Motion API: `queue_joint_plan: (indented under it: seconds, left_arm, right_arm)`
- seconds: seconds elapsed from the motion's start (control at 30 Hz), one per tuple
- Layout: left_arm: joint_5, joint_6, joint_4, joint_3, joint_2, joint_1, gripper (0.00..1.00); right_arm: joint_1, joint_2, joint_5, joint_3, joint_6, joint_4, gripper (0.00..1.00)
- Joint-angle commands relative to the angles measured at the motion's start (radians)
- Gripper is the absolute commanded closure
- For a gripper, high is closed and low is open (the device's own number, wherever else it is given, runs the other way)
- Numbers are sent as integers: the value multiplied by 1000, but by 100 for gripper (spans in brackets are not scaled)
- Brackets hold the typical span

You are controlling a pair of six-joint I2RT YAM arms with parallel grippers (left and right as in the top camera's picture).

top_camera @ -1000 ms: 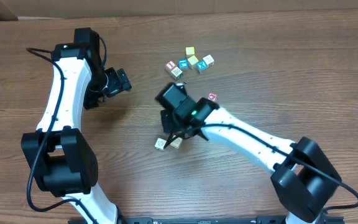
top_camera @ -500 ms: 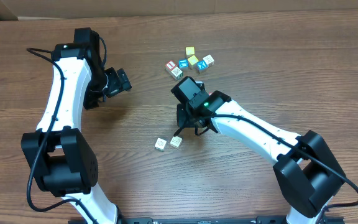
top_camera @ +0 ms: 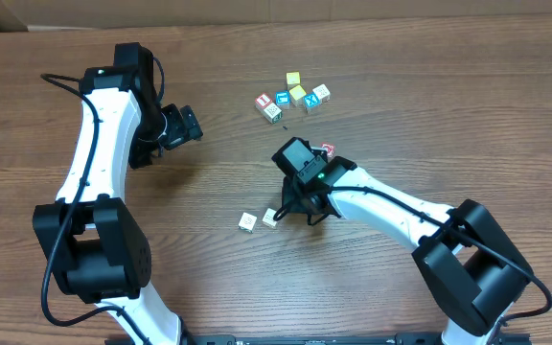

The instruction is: Flip 3 blocks

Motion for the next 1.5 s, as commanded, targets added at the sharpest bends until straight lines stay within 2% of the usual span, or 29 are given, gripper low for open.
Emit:
queue_joint_plan:
  seconds: [0.0, 0.27, 0.43, 0.53, 0.9, 1.1, 1.47]
  left_arm:
    - [-10, 12, 1, 18, -20, -7, 0]
    - [-10, 12, 1, 18, -20, -7, 0]
    - [-10, 12, 1, 18, -20, -7, 0]
    - [-10, 12, 1, 18, -20, -7, 0]
    - [-10, 12, 1, 18, -20, -7, 0]
    - [-10, 12, 1, 18, -20, -7, 0]
    - [-10, 12, 1, 18, -20, -7, 0]
  right_arm:
    - [12, -18, -7, -11, 14, 39, 96]
    - [19, -18, -45, -11, -13, 57, 96]
    - [14, -18, -72, 47, -297, 101, 96]
    - [19, -18, -121, 102, -379, 98, 96]
    - [183, -16, -117, 135, -433, 154, 96]
    - [270, 31, -30, 134, -433, 155, 96]
    - [280, 115, 27, 134, -431, 184, 96]
